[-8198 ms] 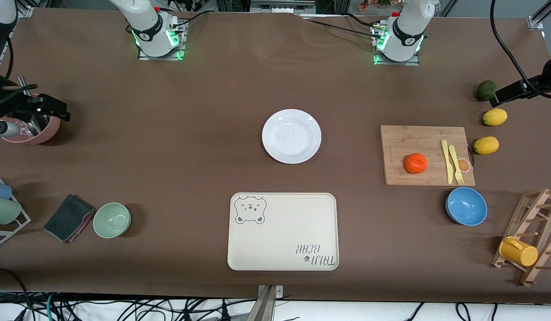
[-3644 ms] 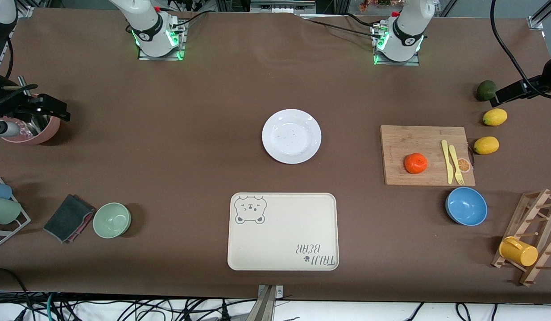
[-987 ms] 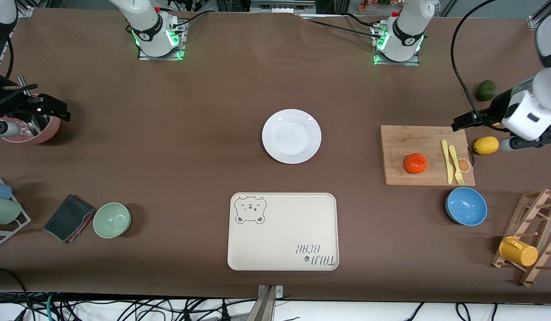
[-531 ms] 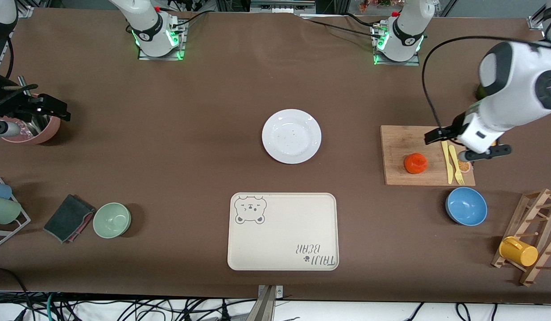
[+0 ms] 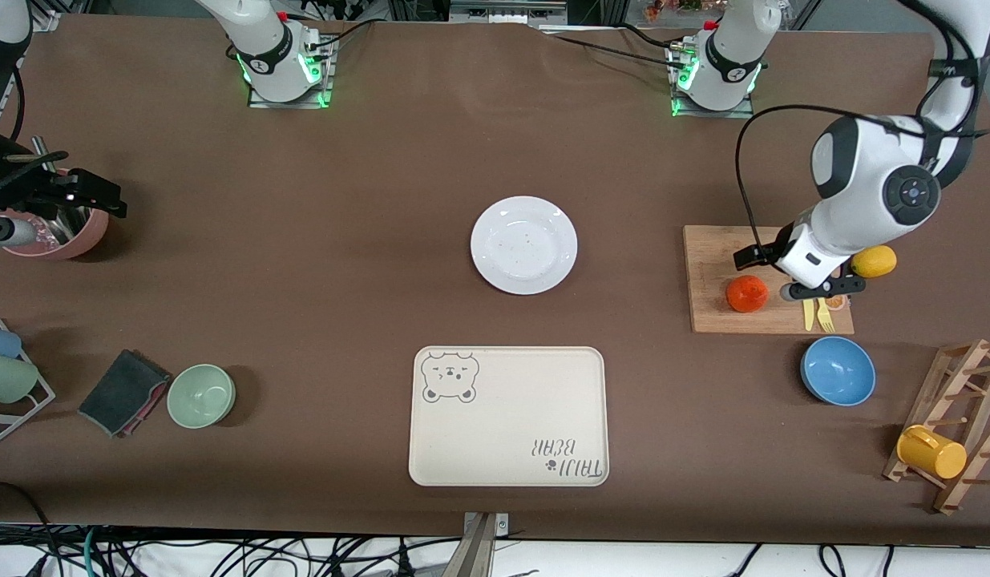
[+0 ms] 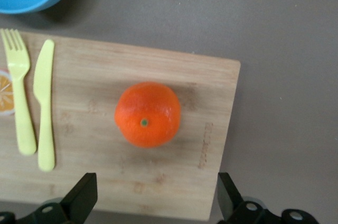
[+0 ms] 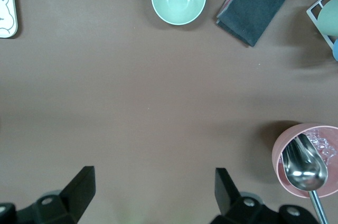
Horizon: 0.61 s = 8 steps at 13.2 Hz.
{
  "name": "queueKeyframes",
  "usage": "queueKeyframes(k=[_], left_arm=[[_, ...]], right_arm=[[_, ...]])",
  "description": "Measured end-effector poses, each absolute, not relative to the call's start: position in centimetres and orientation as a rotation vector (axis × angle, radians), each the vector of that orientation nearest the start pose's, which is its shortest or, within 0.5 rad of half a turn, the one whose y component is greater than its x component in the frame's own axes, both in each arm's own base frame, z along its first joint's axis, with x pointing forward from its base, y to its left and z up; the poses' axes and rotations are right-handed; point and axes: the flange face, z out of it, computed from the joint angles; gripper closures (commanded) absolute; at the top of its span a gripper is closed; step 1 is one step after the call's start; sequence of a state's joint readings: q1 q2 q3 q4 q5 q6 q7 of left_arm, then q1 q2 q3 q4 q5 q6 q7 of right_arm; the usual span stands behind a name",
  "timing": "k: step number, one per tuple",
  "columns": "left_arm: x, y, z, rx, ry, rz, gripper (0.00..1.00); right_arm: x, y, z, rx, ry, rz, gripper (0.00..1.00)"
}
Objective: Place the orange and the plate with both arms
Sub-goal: 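Close the left gripper around the orange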
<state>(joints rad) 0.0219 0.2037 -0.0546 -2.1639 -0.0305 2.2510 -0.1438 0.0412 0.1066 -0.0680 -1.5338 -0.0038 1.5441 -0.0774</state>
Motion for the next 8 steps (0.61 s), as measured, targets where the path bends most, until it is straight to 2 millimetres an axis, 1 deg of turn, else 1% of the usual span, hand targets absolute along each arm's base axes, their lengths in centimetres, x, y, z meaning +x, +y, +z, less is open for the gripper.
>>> queueKeyframes(k=[2, 4, 8], left_arm=[[55.2, -1.7, 26.6, -3.158, -0.194, 0.163, 0.00], [55.5, -1.6, 24.7, -3.160, -0.196, 0.146, 0.00], [55.8, -1.0, 22.8, -3.158, -0.215, 0.120, 0.00]], right_arm=[[58.2, -1.4, 57.9, -3.143, -0.080, 0.152, 0.00], [58.2, -1.4, 57.9, -3.143, -0.080, 0.152, 0.00], [58.2, -1.4, 57.9, -3.143, -0.080, 0.152, 0.00]])
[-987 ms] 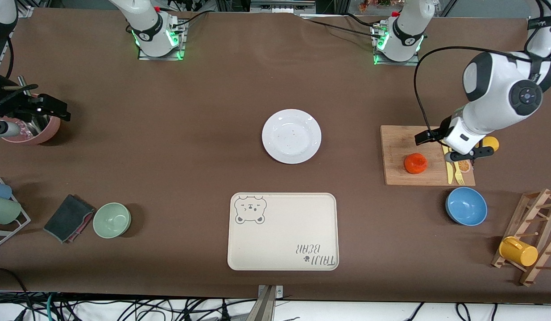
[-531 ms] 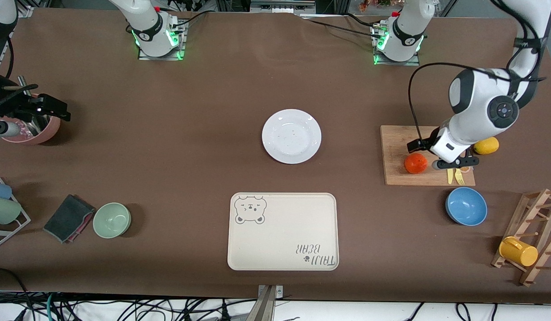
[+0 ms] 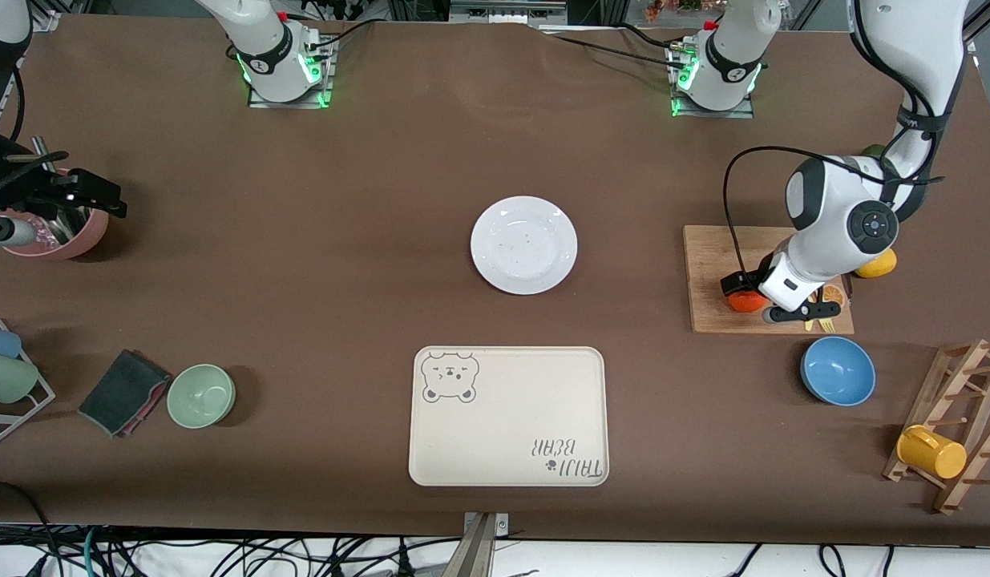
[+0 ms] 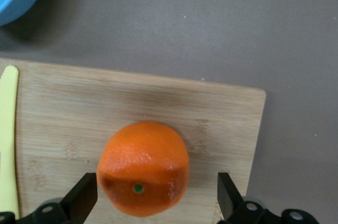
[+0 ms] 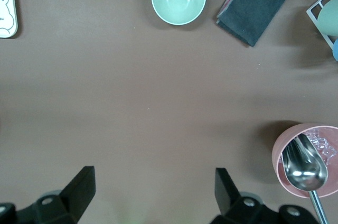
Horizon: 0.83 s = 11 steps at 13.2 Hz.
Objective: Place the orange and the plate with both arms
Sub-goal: 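Close the left gripper around the orange, then lift the orange with the left gripper and carry it over the plate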
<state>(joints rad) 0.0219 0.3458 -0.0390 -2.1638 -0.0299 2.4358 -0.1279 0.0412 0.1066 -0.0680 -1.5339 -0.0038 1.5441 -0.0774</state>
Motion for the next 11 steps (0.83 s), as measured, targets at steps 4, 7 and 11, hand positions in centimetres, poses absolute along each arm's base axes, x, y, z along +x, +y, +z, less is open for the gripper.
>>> queueKeyframes(k=[4, 7, 11], left_arm=[[55.9, -0.4, 21.6, -3.155, -0.228, 0.112, 0.22], [55.9, -0.4, 20.8, -3.155, -0.228, 0.109, 0.76], [56.4, -0.7, 21.6, -3.158, -0.218, 0.080, 1.00]], right_arm=[[58.2, -1.4, 57.9, -3.143, -0.080, 0.152, 0.00], [58.2, -1.4, 57.9, -3.143, -0.080, 0.152, 0.00], [58.2, -1.4, 57.9, -3.143, -0.080, 0.152, 0.00]])
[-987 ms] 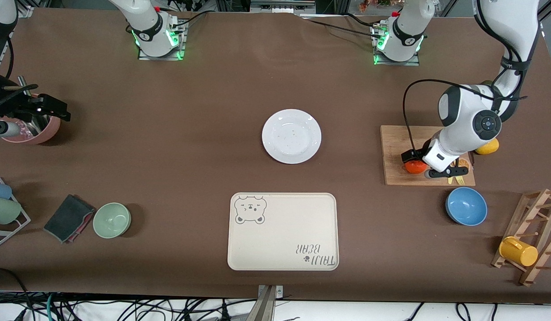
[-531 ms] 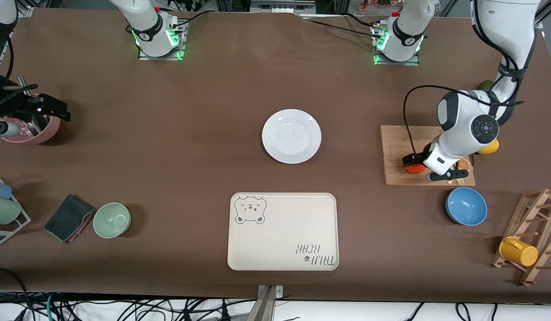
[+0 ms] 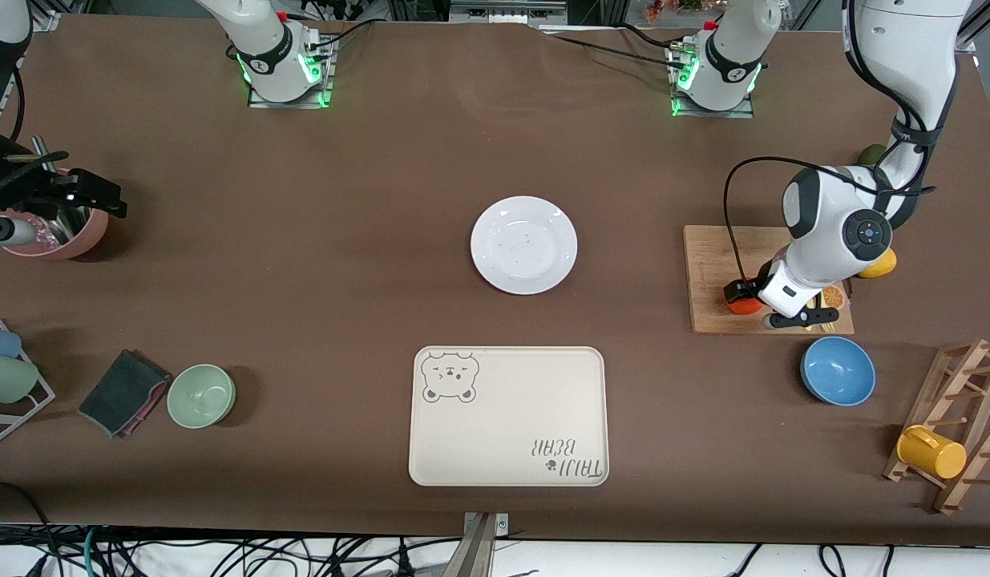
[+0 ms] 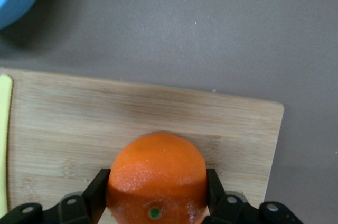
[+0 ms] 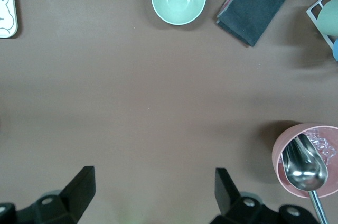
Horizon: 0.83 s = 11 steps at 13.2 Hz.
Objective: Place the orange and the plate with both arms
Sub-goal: 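Lift the orange with the left gripper and carry it over the plate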
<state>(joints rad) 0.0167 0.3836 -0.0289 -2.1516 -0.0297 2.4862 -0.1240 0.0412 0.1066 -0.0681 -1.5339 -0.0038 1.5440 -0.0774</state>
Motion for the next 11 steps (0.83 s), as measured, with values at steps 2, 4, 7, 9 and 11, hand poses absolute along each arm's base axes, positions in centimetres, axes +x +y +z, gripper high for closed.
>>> queueKeyframes(k=[2, 4, 7, 9, 11], left_arm=[[57.1, -2.2, 24.0, -3.165, -0.172, 0.039, 1.00], [57.0, -6.8, 27.6, -3.184, -0.060, -0.011, 1.00], [55.1, -16.2, 29.7, -3.284, 0.021, -0.003, 1.00], [52.9, -22.5, 29.8, -3.306, 0.026, 0.030, 1.00], [50.4, -29.0, 30.4, -3.312, -0.003, 0.037, 1.00]], right_arm=[[58.2, -1.4, 57.9, -3.143, -0.079, 0.152, 0.00], [58.2, -1.4, 57.9, -3.143, -0.080, 0.152, 0.00], [58.2, -1.4, 57.9, -3.143, -0.079, 0.152, 0.00], [58.2, -1.4, 57.9, -3.143, -0.080, 0.152, 0.00], [58.2, -1.4, 57.9, -3.143, -0.080, 0.152, 0.00]])
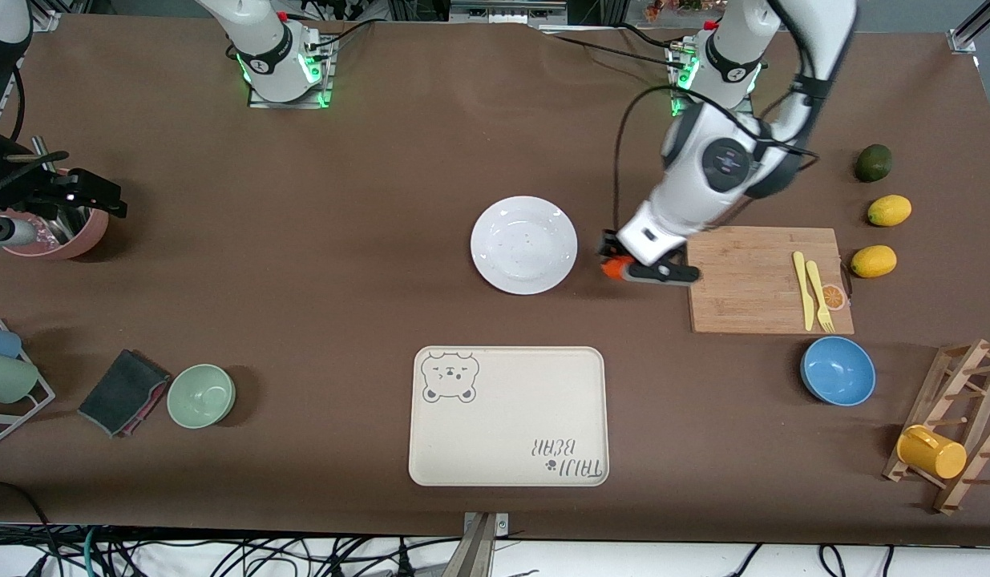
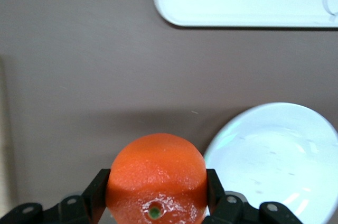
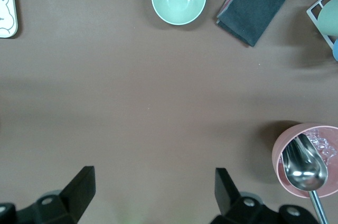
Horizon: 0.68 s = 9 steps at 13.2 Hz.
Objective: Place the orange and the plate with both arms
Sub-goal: 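Lift the orange with the left gripper and carry it over the plate, then lower the orange onto the white plate and open the left gripper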
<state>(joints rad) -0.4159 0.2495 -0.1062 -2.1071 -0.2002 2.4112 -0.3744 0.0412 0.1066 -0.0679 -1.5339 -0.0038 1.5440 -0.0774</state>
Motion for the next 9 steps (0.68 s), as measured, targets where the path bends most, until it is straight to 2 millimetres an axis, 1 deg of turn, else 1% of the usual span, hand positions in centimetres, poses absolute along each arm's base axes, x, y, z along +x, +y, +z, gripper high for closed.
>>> queueKeyframes(k=[1, 2, 3, 4, 5, 6, 7, 8, 9], left_arm=[[49.5, -31.8, 30.8, -3.319, -0.008, 0.034, 1.00], [48.9, -34.1, 30.9, -3.325, -0.011, 0.035, 1.00], [48.6, -36.4, 30.5, -3.329, -0.028, 0.044, 1.00], [48.3, -38.4, 29.6, -3.327, -0.053, 0.066, 1.00], [47.8, -40.1, 28.3, -3.321, -0.064, 0.092, 1.00], [47.4, -41.3, 26.6, -3.313, -0.061, 0.114, 1.00], [47.1, -42.1, 25.0, -3.307, -0.058, 0.129, 1.00], [47.0, -42.4, 23.8, -3.300, -0.059, 0.143, 1.00], [47.1, -42.4, 23.0, -3.295, -0.065, 0.150, 1.00]], right_arm=[[58.2, -1.4, 57.9, -3.143, -0.080, 0.152, 0.00], [58.2, -1.4, 57.9, -3.143, -0.080, 0.152, 0.00], [58.2, -1.4, 57.9, -3.143, -0.080, 0.152, 0.00], [58.2, -1.4, 57.9, -3.143, -0.080, 0.152, 0.00], [58.2, -1.4, 57.9, -3.143, -0.080, 0.152, 0.00], [58.2, -1.4, 57.9, -3.143, -0.080, 0.152, 0.00], [58.2, -1.4, 57.9, -3.143, -0.080, 0.152, 0.00], [58.2, -1.4, 57.9, -3.143, -0.080, 0.152, 0.00], [58.2, -1.4, 57.9, -3.143, -0.079, 0.152, 0.00]])
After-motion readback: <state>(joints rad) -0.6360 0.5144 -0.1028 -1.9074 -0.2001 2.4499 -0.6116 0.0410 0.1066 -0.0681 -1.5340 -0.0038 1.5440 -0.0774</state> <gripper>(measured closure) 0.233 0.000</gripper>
